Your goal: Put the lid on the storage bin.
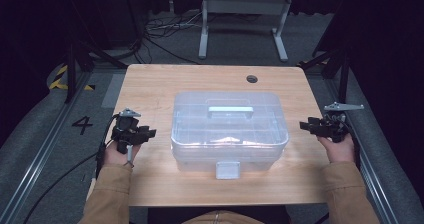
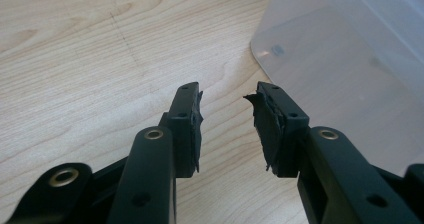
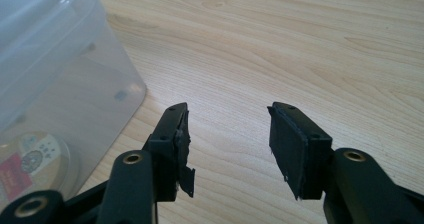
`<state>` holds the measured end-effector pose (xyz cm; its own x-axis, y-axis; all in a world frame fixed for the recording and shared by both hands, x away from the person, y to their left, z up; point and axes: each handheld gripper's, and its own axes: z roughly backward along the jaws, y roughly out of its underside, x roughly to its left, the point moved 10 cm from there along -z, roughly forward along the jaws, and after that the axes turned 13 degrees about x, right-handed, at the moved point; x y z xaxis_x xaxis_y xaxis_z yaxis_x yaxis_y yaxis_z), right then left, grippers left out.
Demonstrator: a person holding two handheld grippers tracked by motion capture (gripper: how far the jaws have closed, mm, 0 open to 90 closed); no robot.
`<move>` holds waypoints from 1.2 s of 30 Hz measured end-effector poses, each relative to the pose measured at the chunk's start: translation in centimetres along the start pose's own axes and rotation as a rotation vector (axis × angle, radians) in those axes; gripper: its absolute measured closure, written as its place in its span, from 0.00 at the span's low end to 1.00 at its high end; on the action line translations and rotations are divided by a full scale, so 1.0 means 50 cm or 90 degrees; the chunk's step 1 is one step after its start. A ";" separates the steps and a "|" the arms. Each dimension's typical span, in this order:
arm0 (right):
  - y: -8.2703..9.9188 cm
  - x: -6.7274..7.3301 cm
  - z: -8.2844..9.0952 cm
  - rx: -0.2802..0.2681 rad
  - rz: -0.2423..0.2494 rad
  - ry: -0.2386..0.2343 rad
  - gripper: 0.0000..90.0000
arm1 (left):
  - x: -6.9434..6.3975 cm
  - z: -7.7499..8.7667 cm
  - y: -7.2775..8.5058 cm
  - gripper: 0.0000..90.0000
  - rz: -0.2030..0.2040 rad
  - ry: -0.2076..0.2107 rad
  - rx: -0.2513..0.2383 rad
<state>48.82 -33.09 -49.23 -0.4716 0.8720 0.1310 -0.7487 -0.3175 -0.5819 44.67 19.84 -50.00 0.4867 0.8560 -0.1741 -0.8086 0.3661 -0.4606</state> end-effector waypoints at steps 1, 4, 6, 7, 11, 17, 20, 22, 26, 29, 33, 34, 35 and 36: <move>0.001 -0.001 -0.003 -0.001 0.001 0.003 0.56 | 0.002 -0.004 0.001 0.70 -0.003 -0.003 0.003; 0.004 -0.003 -0.012 -0.003 0.006 0.005 0.56 | 0.006 -0.016 0.004 0.70 0.002 -0.004 0.010; 0.007 -0.005 -0.020 -0.001 0.009 0.009 0.56 | 0.007 -0.021 0.006 0.70 0.000 -0.002 0.010; 0.008 -0.005 -0.024 -0.003 0.012 0.009 0.56 | 0.008 -0.024 0.006 0.70 -0.001 -0.004 0.011; 0.015 -0.007 -0.039 0.003 0.014 0.008 0.56 | 0.011 -0.037 0.011 0.67 -0.009 -0.002 0.017; 0.024 -0.009 -0.062 0.022 0.015 0.017 0.55 | 0.005 -0.051 0.016 0.62 -0.019 0.006 0.023; 0.026 -0.007 -0.070 0.025 0.019 0.016 0.55 | 0.001 -0.061 0.018 0.59 -0.021 0.010 0.028; 0.028 -0.005 -0.075 0.027 0.021 0.016 0.55 | 0.001 -0.066 0.019 0.57 -0.027 0.011 0.036; 0.034 -0.006 -0.088 0.037 0.024 0.017 0.55 | -0.001 -0.075 0.023 0.53 -0.032 0.019 0.052; 0.038 -0.007 -0.093 0.041 0.025 0.015 0.54 | -0.004 -0.081 0.027 0.52 -0.037 0.023 0.067; 0.042 -0.003 -0.101 0.048 0.033 0.012 0.54 | -0.008 -0.087 0.031 0.51 -0.050 0.017 0.079; 0.042 -0.002 -0.104 0.049 0.036 0.014 0.54 | -0.009 -0.089 0.031 0.51 -0.049 0.014 0.081; 0.042 -0.002 -0.104 0.049 0.036 0.014 0.54 | -0.009 -0.089 0.031 0.51 -0.049 0.014 0.081; 0.043 -0.001 -0.106 0.053 0.038 0.016 0.54 | -0.011 -0.091 0.032 0.51 -0.055 0.014 0.085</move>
<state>49.69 -31.86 -54.75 -0.5060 0.8591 0.0776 -0.7562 -0.3985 -0.5191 44.63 18.32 -54.58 0.5621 0.8117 -0.1585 -0.7994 0.4842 -0.3556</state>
